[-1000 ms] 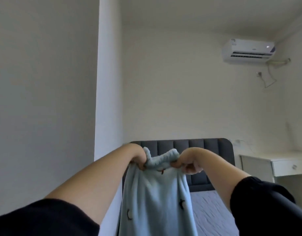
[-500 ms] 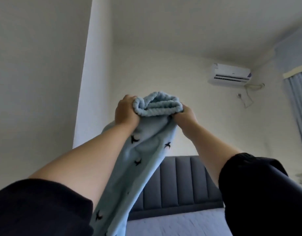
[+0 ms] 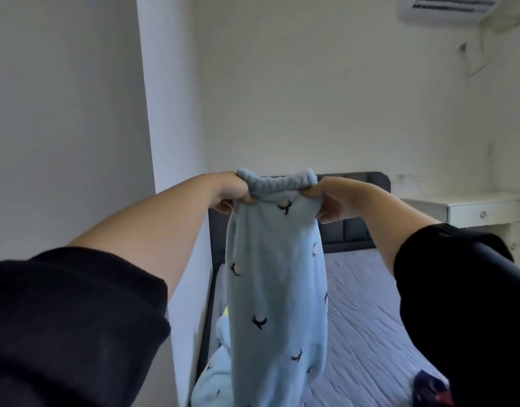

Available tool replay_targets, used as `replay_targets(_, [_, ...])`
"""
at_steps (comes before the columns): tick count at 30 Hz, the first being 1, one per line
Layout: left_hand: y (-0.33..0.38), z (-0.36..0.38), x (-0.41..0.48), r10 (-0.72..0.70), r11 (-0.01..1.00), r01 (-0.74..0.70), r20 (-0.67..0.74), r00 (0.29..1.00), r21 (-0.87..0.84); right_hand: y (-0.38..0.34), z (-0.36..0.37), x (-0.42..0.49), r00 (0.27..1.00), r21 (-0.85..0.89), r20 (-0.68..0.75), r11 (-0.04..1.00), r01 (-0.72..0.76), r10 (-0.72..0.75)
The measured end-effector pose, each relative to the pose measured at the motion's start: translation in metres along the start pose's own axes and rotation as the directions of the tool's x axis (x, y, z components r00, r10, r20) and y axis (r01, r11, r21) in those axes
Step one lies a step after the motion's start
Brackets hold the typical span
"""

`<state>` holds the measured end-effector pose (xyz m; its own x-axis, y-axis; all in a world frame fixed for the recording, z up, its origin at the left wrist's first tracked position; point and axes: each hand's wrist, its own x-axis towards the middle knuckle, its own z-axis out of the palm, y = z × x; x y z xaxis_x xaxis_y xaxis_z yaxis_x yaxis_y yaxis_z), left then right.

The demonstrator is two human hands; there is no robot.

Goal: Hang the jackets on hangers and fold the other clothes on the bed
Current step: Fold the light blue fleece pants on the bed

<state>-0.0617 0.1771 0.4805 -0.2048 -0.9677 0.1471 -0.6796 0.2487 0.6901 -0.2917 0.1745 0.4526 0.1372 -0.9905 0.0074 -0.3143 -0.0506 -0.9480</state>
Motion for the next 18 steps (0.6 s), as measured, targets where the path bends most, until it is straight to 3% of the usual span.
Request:
replay_targets(3, [-0.021,0.022,-0.001,-0.213,0.976,0.200,0.161,0.964,0.089,0.031,0.000,0.001,0.982,-0.084,0.017,0.979,-0.186,0.188])
replay_targets(7, [-0.041,0.058,0.013,-0.435,0.900,0.411,0.292,0.852,0.144,0.071,0.011,0.020,0.904,-0.026,0.033,0.905,-0.425,0.426])
replay_targets(9, [-0.054,0.080,0.025,-0.464,0.884,0.457,0.319,0.826,0.100,0.091,0.021,0.033,0.897,0.045,0.051,0.896,-0.441,0.439])
replay_targets(11, [-0.066,0.098,0.046,-0.414,0.892,0.447,0.277,0.867,-0.065,0.104,0.033,0.050,0.928,0.098,0.011,0.923,-0.373,0.374])
replay_targets(13, [-0.064,0.104,0.071,-0.352,0.883,0.381,0.149,0.924,-0.273,0.100,0.043,0.070,0.970,0.069,-0.125,0.977,-0.202,0.209])
replay_targets(15, [-0.040,0.085,0.096,-0.307,0.880,0.243,-0.100,0.946,-0.407,0.064,0.035,0.088,0.926,-0.010,-0.371,0.998,0.068,-0.067])
replay_targets(16, [-0.018,0.064,0.108,-0.178,0.928,0.065,-0.283,0.943,-0.367,0.035,0.022,0.093,0.839,-0.105,-0.499,0.976,0.192,-0.219])
replay_targets(17, [0.011,0.036,0.116,0.035,0.952,-0.167,-0.452,0.891,-0.255,-0.003,0.005,0.094,0.719,-0.201,-0.593,0.932,0.303,-0.362])
replay_targets(18, [0.042,0.004,0.118,0.245,0.916,-0.380,-0.568,0.786,-0.130,-0.046,-0.013,0.092,0.598,-0.265,-0.642,0.871,0.414,-0.479])
